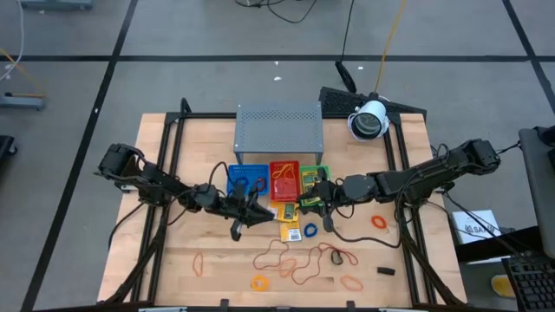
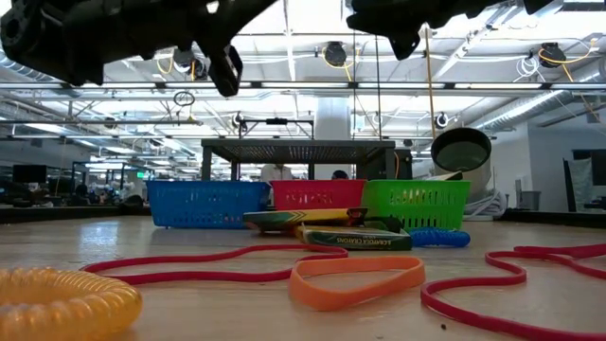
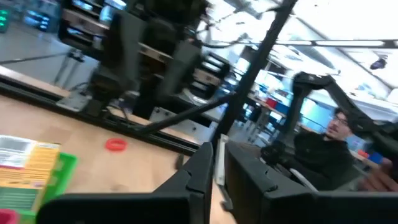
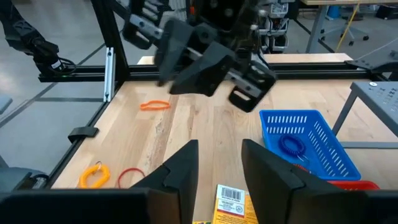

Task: Pick & Place Office Desk Supplies
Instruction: Put the crayon pack into the green bin

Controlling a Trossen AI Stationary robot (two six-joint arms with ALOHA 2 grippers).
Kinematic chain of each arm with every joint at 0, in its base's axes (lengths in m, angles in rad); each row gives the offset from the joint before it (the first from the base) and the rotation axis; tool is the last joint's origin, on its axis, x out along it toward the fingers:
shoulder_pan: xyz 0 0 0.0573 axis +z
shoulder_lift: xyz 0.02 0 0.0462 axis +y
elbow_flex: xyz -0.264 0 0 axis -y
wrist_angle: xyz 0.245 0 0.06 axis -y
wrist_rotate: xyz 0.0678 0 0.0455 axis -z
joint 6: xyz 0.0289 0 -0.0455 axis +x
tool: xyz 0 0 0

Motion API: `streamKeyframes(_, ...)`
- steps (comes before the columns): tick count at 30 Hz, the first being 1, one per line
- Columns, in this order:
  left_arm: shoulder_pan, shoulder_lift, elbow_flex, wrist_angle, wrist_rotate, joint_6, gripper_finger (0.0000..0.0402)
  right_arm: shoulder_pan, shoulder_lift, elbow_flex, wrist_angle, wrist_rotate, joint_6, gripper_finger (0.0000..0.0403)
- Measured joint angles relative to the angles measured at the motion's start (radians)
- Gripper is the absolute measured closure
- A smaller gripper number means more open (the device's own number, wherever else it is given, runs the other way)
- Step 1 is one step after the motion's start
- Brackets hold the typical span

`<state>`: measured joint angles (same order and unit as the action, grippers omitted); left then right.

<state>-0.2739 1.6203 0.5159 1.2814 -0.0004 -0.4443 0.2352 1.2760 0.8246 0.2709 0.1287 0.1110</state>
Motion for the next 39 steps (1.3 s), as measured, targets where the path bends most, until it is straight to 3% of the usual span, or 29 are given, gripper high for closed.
streamKeyframes(6, -0.07, 0.0, 0.018, -0.029, -0.057, 0.081, 0.03, 0.0, 0.0, 0.0, 0.001, 0.0, -0.003, 0.0297)
streamKeyframes(12, -0.138, 0.001, 0.14, -0.22, -0.14, 0.107, 0.0221, 0.002, 0.0, 0.0, 0.001, -0.009, -0.031, 0.0298)
streamKeyframes(16, -0.198, 0.001, 0.243, -0.369, -0.216, 0.221, 0.0184, 0.039, 0.0, 0.0, 0.001, -0.076, -0.094, 0.0298)
streamKeyframes(19, -0.245, 0.001, 0.306, -0.482, -0.232, 0.323, 0.0171, 0.114, 0.0, 0.0, 0.001, -0.058, -0.127, 0.0298)
streamKeyframes(22, -0.282, 0.001, 0.352, -0.557, -0.245, 0.414, 0.0168, 0.231, 0.012, 0.0, -0.006, 0.089, -0.131, 0.0298)
streamKeyframes(26, -0.314, 0.001, 0.36, -0.582, -0.271, 0.462, 0.0167, 0.407, 0.08, 0.002, -0.015, 0.375, -0.107, 0.0298)
streamKeyframes(30, -0.326, 0.001, 0.36, -0.585, -0.271, 0.466, 0.0167, 0.498, 0.201, 0.057, -0.039, 0.632, -0.094, 0.0298)
streamKeyframes(39, -0.327, 0.001, 0.36, -0.63, -0.271, 0.464, 0.0167, 0.486, 0.555, 0.209, -0.04, 0.868, -0.109, 0.0298)
